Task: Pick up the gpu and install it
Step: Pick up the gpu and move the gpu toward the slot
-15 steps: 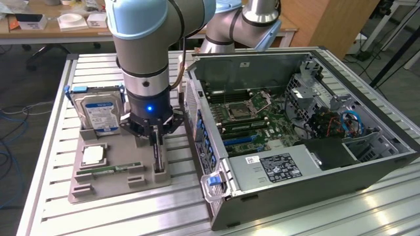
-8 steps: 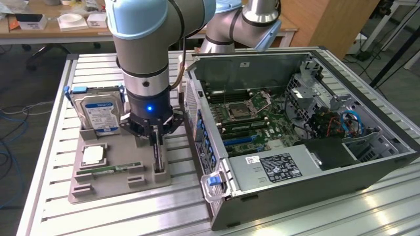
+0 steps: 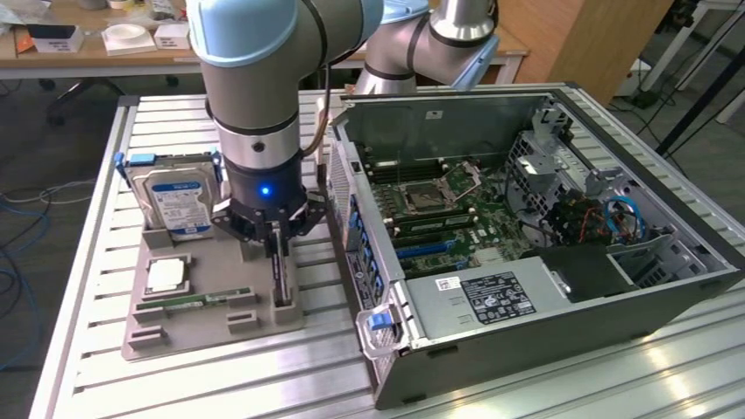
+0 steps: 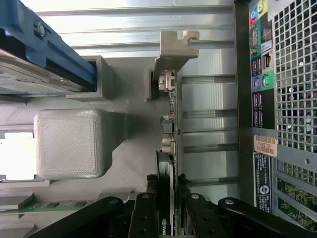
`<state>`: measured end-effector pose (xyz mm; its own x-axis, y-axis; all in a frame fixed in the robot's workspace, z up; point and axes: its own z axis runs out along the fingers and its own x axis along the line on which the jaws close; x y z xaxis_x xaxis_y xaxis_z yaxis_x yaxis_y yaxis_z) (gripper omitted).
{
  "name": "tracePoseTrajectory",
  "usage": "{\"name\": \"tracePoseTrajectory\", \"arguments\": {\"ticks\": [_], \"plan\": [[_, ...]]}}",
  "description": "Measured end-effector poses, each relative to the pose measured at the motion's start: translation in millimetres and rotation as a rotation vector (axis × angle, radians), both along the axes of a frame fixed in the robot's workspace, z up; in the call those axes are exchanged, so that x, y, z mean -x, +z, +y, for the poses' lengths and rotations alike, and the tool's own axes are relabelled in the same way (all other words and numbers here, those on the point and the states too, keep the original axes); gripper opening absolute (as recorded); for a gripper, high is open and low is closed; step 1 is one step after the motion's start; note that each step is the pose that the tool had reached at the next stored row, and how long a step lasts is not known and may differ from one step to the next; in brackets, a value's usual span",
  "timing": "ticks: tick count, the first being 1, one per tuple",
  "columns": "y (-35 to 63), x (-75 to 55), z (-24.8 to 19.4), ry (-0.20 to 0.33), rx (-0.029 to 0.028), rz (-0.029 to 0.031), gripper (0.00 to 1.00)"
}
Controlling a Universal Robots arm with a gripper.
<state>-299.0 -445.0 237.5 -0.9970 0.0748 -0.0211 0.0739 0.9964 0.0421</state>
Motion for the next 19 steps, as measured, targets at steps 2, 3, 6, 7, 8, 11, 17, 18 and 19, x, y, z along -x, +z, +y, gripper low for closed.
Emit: {"name": "tracePoseTrajectory", "arguments": {"ticks": [2, 3, 6, 7, 8, 11, 17, 18, 19], "plan": [[2.2, 0.0, 0.0, 0.000, 0.0005, 0.0001, 0.26], [3.4, 0.0, 0.0, 0.000, 0.0007, 0.0000, 0.26], [7.2, -0.1, 0.0, 0.000, 0.0011, -0.0001, 0.26], [8.7, 0.0, 0.0, 0.000, 0.0012, 0.0000, 0.26], [10.3, 0.0, 0.0, 0.000, 0.0013, 0.0001, 0.26], [15.0, 0.0, 0.0, 0.000, 0.0015, 0.0000, 0.26], [25.0, 0.0, 0.0, 0.000, 0.0016, -0.0001, 0.26], [26.6, 0.0, 0.0, 0.000, 0.0016, 0.0000, 0.26], [28.3, 0.0, 0.0, 0.000, 0.0016, 0.0000, 0.26]]}}
